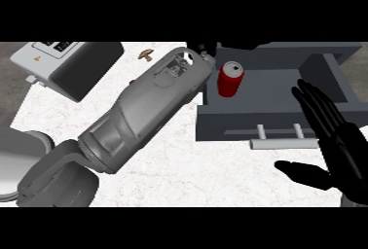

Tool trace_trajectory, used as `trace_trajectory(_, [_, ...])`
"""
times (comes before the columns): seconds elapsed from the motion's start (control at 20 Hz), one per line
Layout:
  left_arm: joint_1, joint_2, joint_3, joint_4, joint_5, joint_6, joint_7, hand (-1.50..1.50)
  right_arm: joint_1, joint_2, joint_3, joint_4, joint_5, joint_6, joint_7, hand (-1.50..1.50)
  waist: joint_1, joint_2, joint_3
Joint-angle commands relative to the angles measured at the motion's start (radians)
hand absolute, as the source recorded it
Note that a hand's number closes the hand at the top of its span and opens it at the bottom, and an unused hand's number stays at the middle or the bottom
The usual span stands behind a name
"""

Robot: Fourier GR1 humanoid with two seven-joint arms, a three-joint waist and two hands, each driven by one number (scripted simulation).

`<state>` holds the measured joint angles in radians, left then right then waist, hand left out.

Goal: Pick up the can, place it into the drawer and close the drawer

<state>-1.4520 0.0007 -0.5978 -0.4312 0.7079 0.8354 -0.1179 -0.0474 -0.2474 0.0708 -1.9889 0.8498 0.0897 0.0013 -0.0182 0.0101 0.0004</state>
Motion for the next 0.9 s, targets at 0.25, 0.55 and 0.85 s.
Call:
trace_trajectory(0.25, [0.038,0.070,-0.005,-0.107,-0.062,0.000,0.095,-1.50,-0.096,0.055,0.001,0.372,0.167,-0.229,-0.069,-1.50,0.034,-0.011,0.000])
trace_trajectory(0.55, [0.109,0.186,-0.024,-0.261,-0.096,-0.016,0.190,-1.50,-0.208,0.095,-0.031,0.628,0.216,-0.360,-0.098,-1.50,0.055,-0.013,0.000])
trace_trajectory(0.85, [0.187,0.291,-0.043,-0.422,-0.128,-0.013,0.274,-1.50,-0.340,0.099,-0.070,0.809,0.266,-0.410,-0.080,-1.50,0.066,-0.013,0.000])
